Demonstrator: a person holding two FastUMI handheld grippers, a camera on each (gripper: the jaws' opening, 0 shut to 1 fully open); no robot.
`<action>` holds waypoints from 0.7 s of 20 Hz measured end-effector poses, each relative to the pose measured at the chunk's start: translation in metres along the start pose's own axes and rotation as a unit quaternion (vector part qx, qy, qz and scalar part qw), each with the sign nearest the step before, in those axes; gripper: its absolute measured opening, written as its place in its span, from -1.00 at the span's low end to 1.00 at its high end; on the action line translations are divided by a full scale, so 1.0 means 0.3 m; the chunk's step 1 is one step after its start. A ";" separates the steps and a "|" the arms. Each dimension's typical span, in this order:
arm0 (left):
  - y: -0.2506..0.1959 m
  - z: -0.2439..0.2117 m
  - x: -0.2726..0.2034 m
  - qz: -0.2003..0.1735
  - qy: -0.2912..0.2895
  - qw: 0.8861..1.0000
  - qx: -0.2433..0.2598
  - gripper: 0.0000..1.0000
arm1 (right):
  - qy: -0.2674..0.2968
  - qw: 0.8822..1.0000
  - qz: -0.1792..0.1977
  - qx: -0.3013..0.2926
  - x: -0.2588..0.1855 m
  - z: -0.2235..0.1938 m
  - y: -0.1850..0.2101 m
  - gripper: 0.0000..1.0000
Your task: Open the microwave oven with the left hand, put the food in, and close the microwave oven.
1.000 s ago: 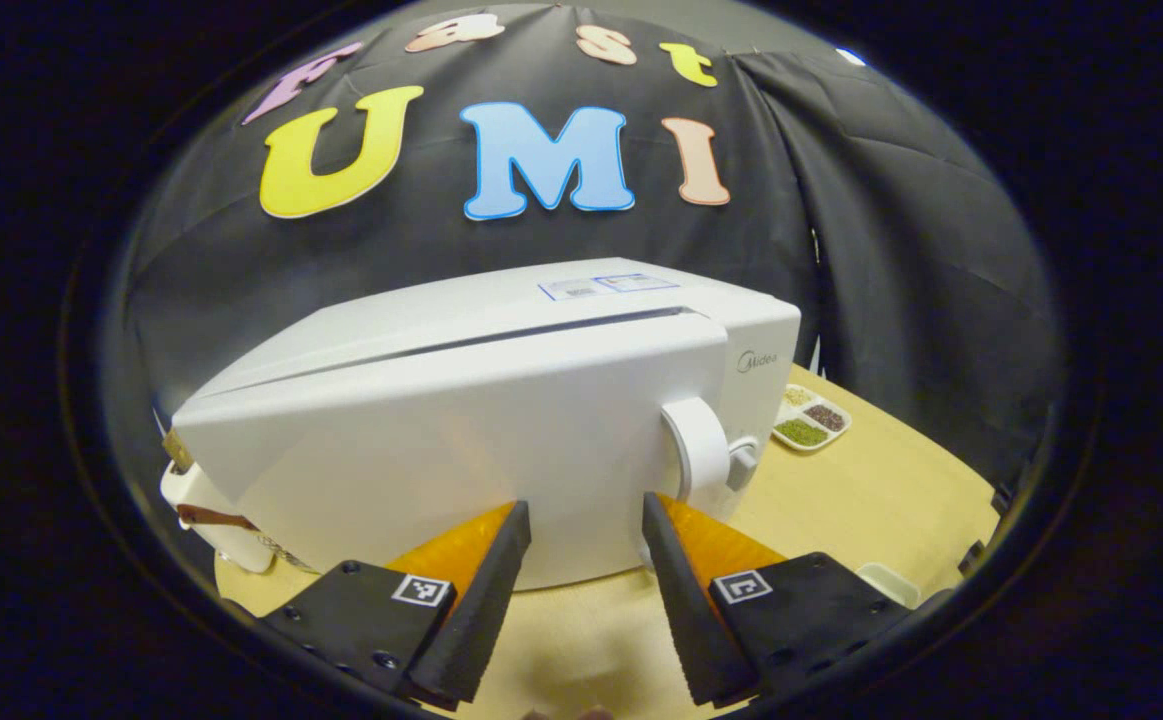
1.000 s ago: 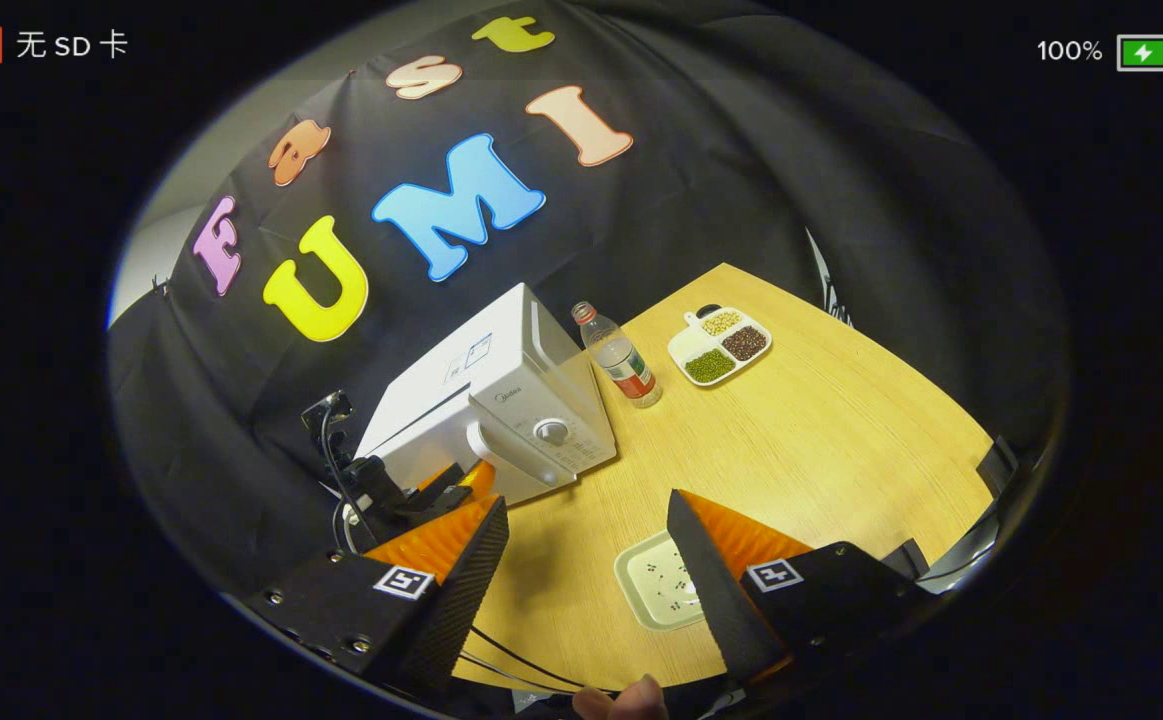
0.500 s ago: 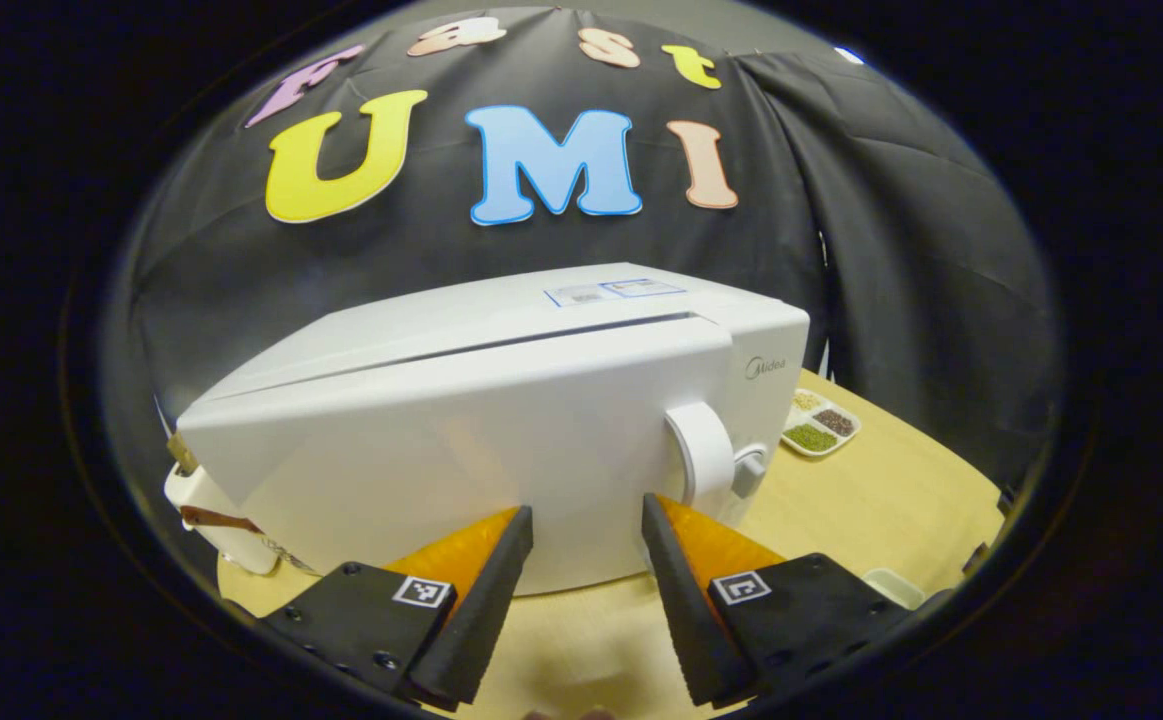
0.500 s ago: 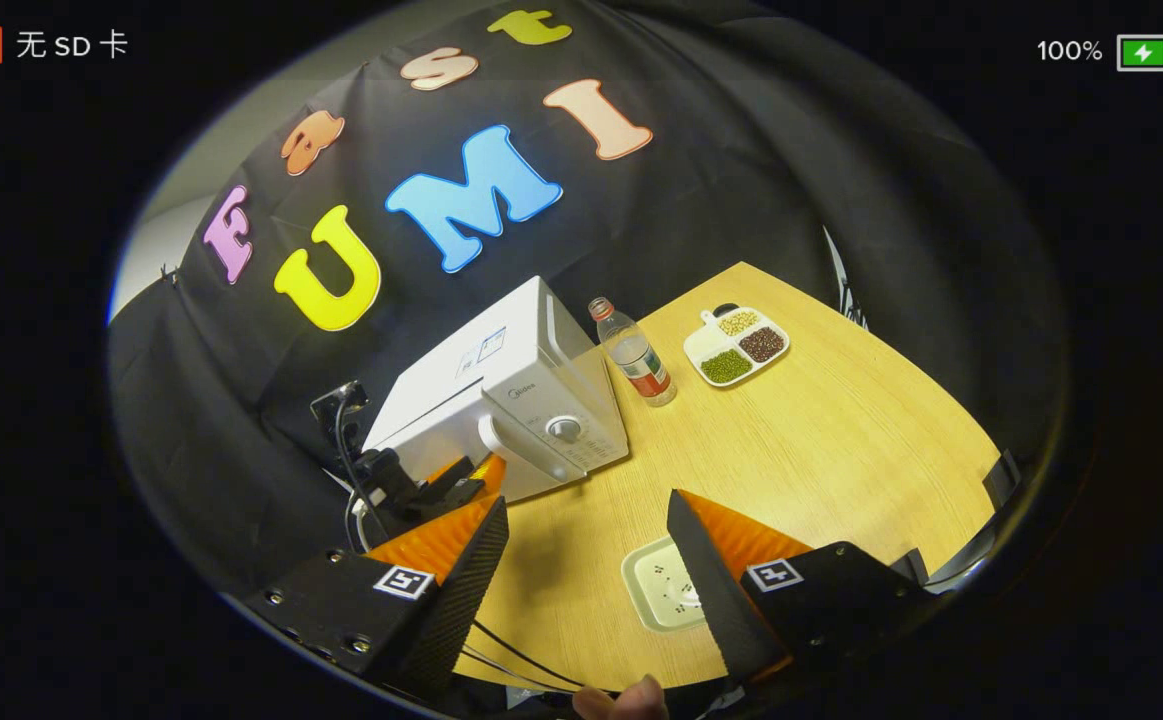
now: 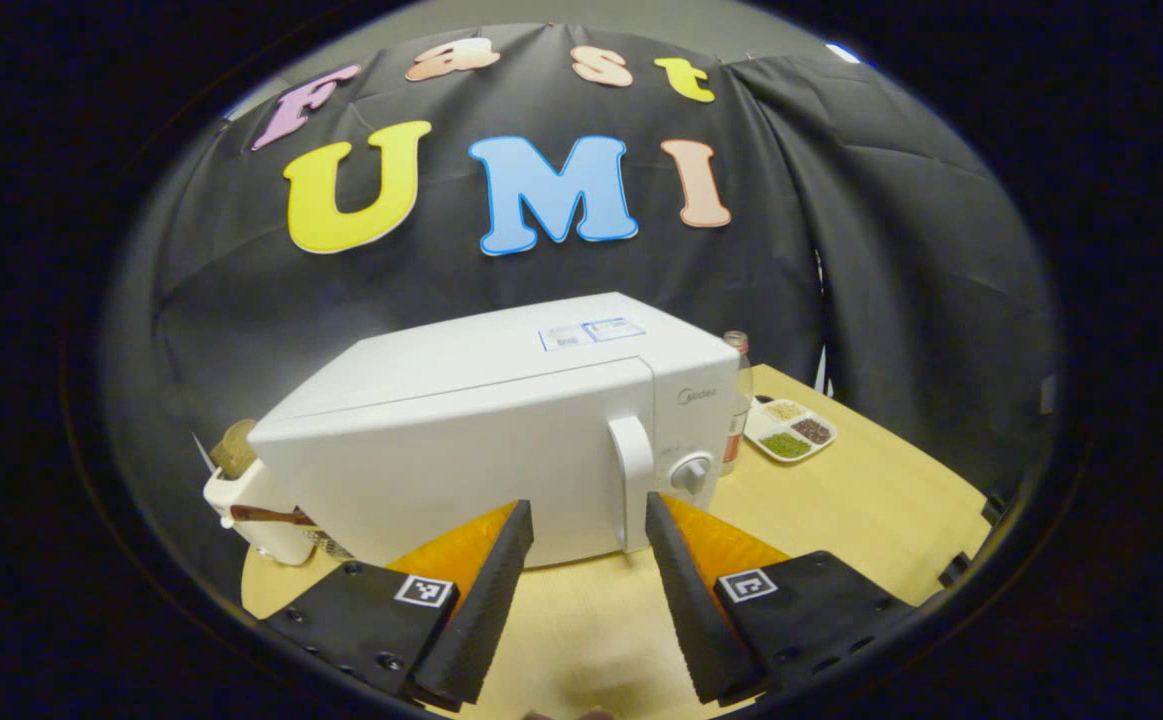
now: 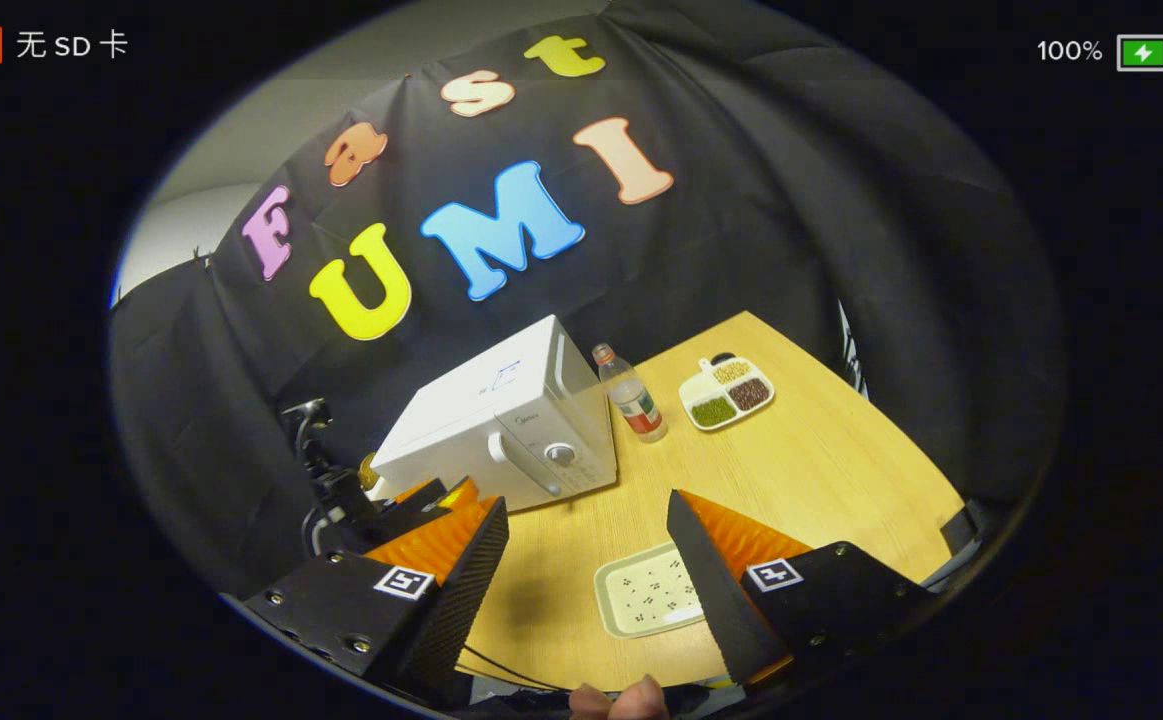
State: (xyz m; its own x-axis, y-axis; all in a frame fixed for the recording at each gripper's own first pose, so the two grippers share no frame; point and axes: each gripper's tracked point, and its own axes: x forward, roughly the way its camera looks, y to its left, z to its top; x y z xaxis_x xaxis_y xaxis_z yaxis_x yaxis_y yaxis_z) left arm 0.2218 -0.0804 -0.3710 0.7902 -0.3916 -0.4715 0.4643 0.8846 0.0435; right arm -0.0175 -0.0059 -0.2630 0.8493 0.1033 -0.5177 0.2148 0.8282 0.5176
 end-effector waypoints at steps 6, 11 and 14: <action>-0.068 0.262 -0.569 0.070 -0.067 0.995 -0.021 0.69 | -0.070 0.989 0.005 -0.129 -0.133 0.224 -0.018 0.95; -0.102 0.560 -0.997 0.138 -0.131 0.981 -0.024 0.75 | -0.160 0.957 0.016 -0.240 -0.288 0.355 0.139 0.94; -0.164 0.670 -1.189 0.147 -0.178 0.972 -0.047 0.78 | -0.204 0.943 0.037 -0.260 -0.374 0.406 0.294 0.94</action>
State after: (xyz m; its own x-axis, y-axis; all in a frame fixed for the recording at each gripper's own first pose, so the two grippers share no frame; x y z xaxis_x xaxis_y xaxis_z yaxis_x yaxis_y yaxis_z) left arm -0.0026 -0.0352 -0.0280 0.9792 -0.1673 -0.1151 0.1730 0.9841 0.0411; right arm -0.0352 -0.0114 -0.0764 0.9905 0.0385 -0.1323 -0.0276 0.9961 0.0833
